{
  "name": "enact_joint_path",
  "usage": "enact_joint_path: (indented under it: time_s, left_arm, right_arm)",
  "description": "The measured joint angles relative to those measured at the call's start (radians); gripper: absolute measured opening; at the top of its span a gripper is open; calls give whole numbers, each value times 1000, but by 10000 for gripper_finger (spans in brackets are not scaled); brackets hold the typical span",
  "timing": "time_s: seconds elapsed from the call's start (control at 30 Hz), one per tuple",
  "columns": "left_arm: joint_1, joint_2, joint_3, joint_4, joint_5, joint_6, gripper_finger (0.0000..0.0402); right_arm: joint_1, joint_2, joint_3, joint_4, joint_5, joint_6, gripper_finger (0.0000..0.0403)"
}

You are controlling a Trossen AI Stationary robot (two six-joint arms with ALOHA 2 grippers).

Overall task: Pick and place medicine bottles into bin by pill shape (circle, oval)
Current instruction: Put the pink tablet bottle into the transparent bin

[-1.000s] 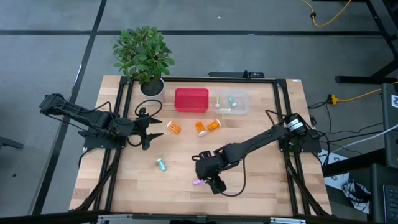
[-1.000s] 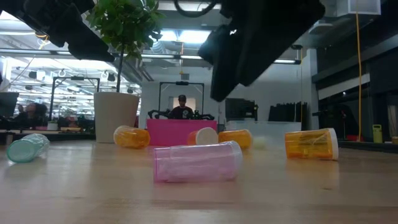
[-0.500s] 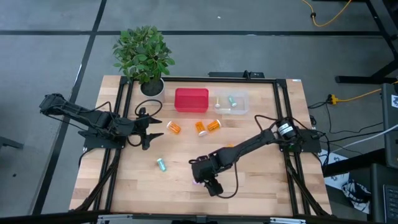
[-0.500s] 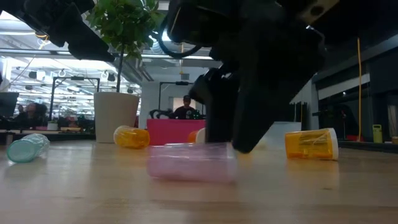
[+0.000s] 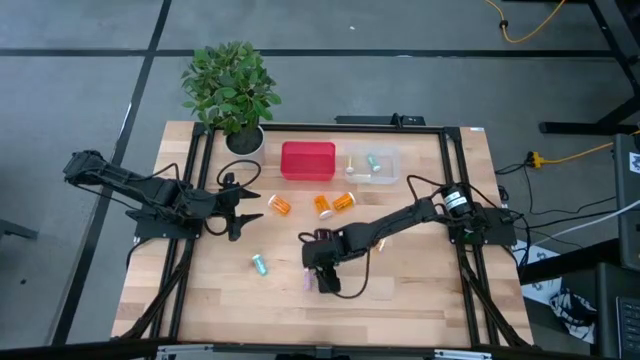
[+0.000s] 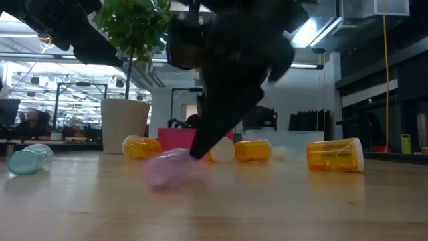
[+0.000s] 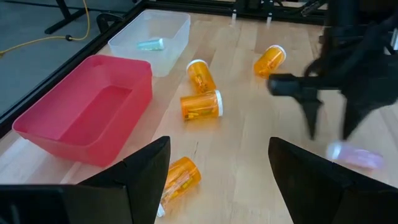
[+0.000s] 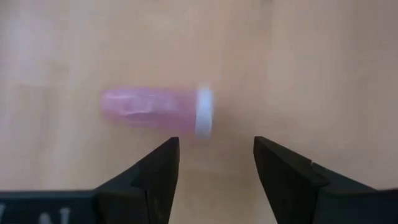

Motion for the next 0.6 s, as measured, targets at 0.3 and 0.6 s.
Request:
enact_joint_path:
  time_s: [0.3, 0.6]
  left_arm:
    - [0, 0, 0, 0, 0, 0, 265]
    - [0, 0, 0, 0, 0, 0, 265]
  right_arm:
    - [3, 0, 41, 8, -55, -177, 208]
    - [12, 32, 50, 90, -52, 9, 208]
